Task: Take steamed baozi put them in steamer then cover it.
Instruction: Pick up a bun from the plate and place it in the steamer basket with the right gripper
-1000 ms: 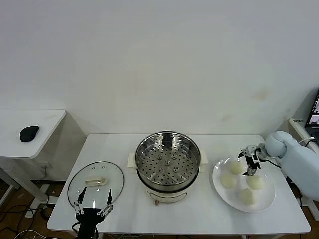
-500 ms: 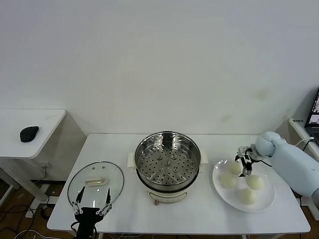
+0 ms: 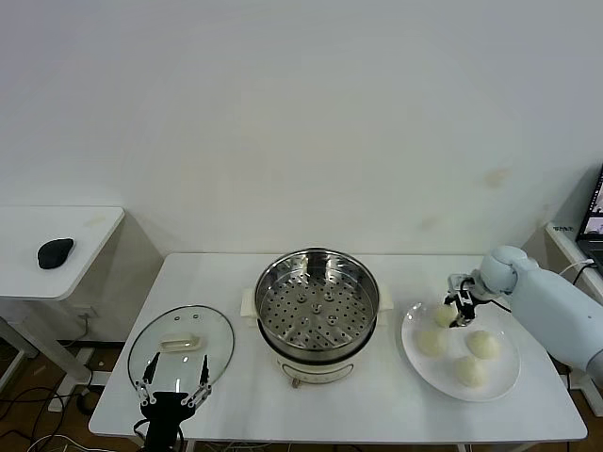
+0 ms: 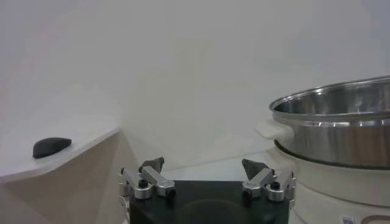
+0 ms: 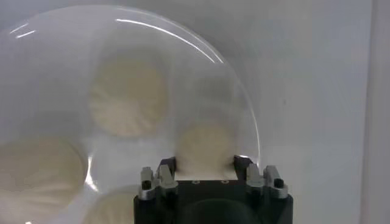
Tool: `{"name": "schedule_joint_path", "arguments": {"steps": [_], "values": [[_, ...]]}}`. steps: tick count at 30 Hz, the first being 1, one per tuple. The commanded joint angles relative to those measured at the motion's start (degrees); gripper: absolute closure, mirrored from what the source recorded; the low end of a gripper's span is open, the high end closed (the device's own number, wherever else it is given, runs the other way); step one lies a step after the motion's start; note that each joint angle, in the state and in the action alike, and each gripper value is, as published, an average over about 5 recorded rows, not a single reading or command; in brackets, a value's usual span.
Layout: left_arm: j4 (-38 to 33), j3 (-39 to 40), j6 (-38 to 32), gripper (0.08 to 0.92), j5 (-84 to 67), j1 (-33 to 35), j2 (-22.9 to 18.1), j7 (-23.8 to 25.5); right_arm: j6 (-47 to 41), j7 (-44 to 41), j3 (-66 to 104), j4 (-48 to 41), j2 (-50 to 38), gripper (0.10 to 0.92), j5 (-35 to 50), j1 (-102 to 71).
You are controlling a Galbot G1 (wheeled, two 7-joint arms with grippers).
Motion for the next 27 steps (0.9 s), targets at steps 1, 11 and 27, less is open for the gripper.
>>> {"name": "schedule_joint_path", "arguments": {"steps": [1,11,27], "values": [[0.01,0.12,0.07,0.177,-0.01,0.04,0.18,0.00,-0.44,-0.13,-4.19,6.33,-4.88,0.465,3.27,4.51],[-0.44,0.02,0.24,0.177,-2.41,0.39,1.76,0.25,-1.42,2.37,-16.63,17.75,-9.92,0.460,20.13,26.08],[-1.06,-1.29,0.69,0.177,-4.16,-0.46,1.99,0.46,5.66,6.85,-36.35,18.43,14.25,0.457,32.74,43.56]]}}
